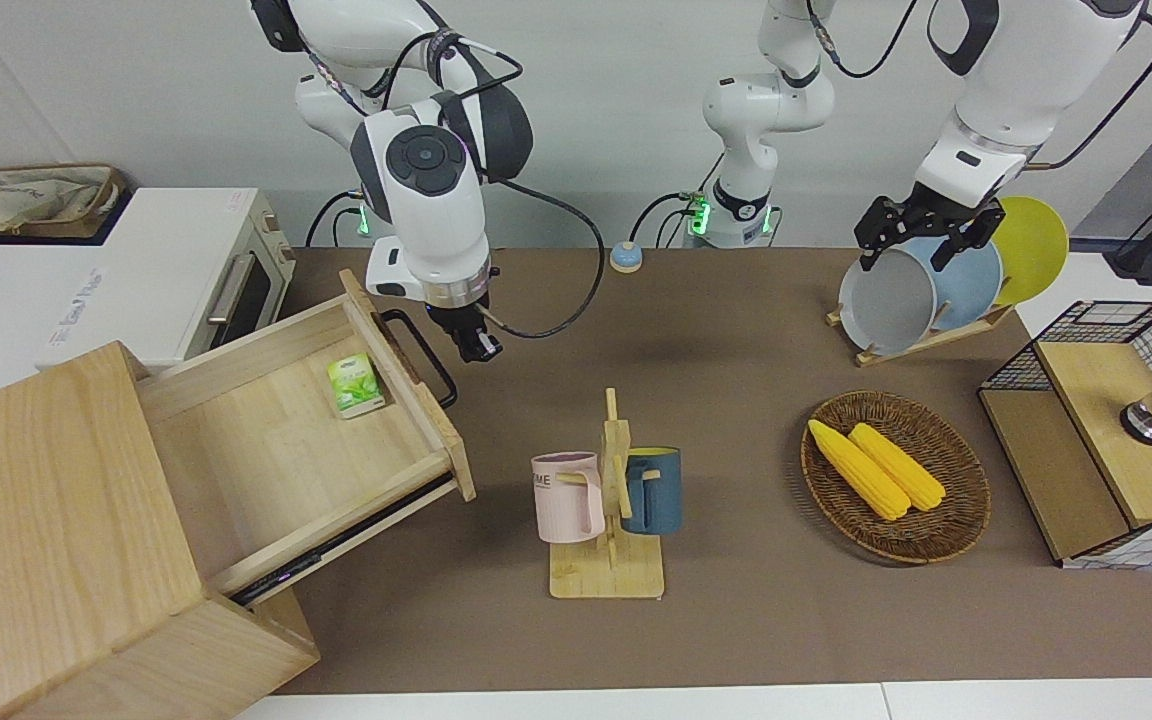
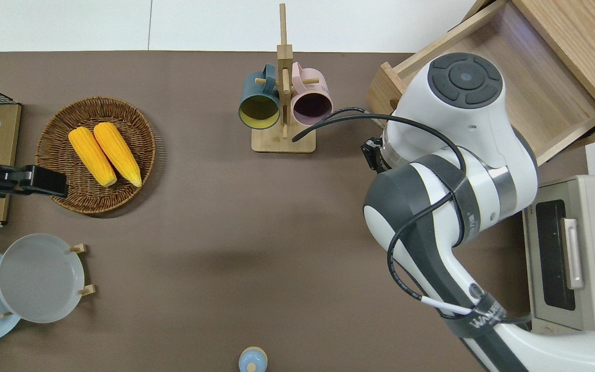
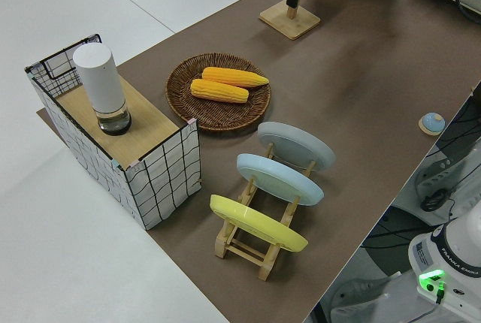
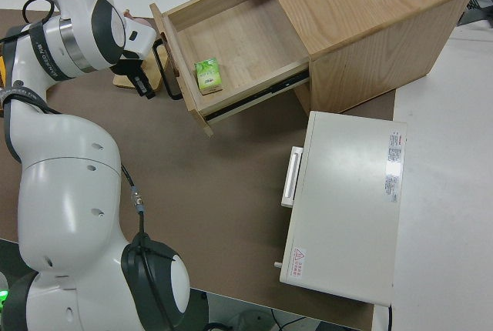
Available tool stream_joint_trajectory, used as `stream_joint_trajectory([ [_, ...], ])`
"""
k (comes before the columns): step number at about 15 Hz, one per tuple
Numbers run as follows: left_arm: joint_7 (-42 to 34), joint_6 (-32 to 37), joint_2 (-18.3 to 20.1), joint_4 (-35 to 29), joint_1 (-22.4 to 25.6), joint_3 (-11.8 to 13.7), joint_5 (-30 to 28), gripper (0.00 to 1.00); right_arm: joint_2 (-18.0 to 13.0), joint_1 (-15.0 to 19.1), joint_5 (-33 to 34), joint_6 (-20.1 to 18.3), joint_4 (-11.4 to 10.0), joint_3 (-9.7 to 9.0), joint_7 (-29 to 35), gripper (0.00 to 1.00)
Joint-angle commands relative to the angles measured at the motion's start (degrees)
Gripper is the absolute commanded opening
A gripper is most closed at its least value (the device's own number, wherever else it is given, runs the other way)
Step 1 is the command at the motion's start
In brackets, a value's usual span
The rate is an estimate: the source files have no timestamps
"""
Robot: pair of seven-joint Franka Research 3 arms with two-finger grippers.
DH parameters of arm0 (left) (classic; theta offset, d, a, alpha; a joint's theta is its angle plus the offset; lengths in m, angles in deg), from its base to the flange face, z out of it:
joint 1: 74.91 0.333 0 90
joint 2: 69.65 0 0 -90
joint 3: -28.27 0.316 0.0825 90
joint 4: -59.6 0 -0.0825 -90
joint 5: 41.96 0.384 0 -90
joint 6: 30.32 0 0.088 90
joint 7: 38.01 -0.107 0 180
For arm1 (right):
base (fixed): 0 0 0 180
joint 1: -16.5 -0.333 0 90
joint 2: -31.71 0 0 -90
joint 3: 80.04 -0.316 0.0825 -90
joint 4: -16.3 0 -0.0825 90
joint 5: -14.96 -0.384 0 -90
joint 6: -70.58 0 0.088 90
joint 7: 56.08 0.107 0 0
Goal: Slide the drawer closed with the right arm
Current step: 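Push the drawer front with the right gripper away from the robot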
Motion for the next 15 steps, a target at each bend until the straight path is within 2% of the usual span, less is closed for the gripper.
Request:
stream_joint_trajectory([
  [1, -0.5, 1.1, -0.7, 1.5, 0.3, -0.4, 1.0, 0.99, 0.4, 1.0, 2.1, 2.8, -0.8, -0.30, 0.9, 0.000],
  [4, -0.6, 1.1, -0.7, 1.4, 0.3, -0.4, 1.0, 0.99, 1.7, 1.2, 3.7, 3.0, -0.4, 0.05, 0.6, 0.000],
  [6, -0.5, 1.1, -0.7, 1.4, 0.3, -0.4, 1.0, 0.99, 1.9, 1.2, 3.7, 4.5, -0.3, 0.40, 0.6, 0.000],
  [13, -0.6, 1.1, -0.7, 1.4, 0.3, -0.4, 1.0, 0.99, 2.4, 4.9, 3.6, 8.7, 0.4, 0.58, 0.3, 0.000],
  [15, -0.6, 1.1, -0.7, 1.4, 0.3, -0.4, 1.0, 0.99, 3.2, 5.4, 3.4, 8.7, 1.9, 0.49, -0.9, 0.000],
])
